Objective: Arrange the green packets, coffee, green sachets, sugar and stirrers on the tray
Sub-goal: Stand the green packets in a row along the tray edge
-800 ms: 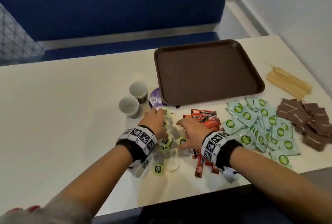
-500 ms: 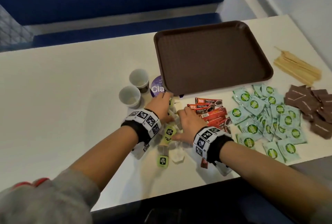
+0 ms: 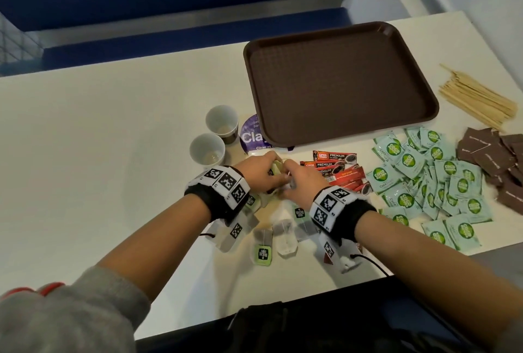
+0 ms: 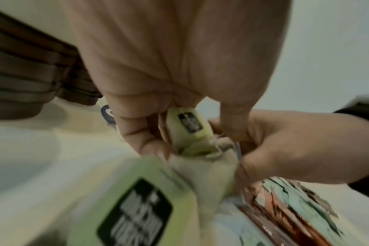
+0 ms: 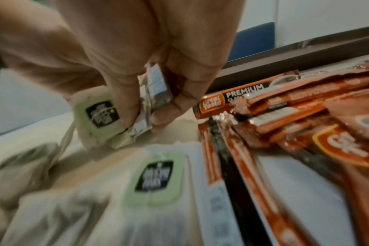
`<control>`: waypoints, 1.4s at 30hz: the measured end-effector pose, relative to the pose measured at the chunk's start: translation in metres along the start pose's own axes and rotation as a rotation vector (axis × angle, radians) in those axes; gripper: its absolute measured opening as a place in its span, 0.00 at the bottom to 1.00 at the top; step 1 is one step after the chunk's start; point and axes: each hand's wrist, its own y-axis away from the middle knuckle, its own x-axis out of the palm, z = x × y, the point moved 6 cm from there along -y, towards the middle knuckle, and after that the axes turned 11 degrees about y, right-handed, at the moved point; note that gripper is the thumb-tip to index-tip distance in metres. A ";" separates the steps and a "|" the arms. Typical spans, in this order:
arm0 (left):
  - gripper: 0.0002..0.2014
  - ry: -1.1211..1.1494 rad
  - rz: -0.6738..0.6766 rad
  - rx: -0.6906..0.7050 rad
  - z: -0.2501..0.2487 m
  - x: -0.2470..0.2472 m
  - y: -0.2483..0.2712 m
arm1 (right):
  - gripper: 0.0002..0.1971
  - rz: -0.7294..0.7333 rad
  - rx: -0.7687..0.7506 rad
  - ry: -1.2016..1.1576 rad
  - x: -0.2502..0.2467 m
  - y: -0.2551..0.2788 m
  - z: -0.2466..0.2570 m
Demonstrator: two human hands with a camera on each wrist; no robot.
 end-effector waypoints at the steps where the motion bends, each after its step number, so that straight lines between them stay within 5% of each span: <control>1: 0.23 0.049 0.009 0.002 -0.001 -0.001 0.003 | 0.17 -0.023 -0.002 -0.051 -0.006 -0.001 0.000; 9: 0.19 0.553 -0.027 0.039 -0.005 -0.002 0.011 | 0.19 -0.229 -0.042 -0.293 -0.032 -0.007 -0.005; 13: 0.09 0.614 -0.122 0.005 -0.002 -0.008 0.014 | 0.34 -0.246 -0.010 -0.418 -0.030 -0.004 -0.008; 19: 0.08 0.529 -0.238 0.000 0.011 -0.020 0.026 | 0.42 0.195 -0.203 0.268 0.005 0.018 -0.007; 23: 0.11 0.468 -0.224 0.009 0.016 -0.017 0.032 | 0.45 0.274 -0.378 0.547 0.022 0.024 0.001; 35: 0.15 0.410 -0.259 0.002 0.023 -0.010 0.034 | 0.16 0.054 -0.369 0.364 0.010 0.020 0.001; 42: 0.10 0.448 -0.285 -0.052 0.026 -0.011 0.024 | 0.09 -0.296 -0.272 0.030 -0.038 0.014 -0.009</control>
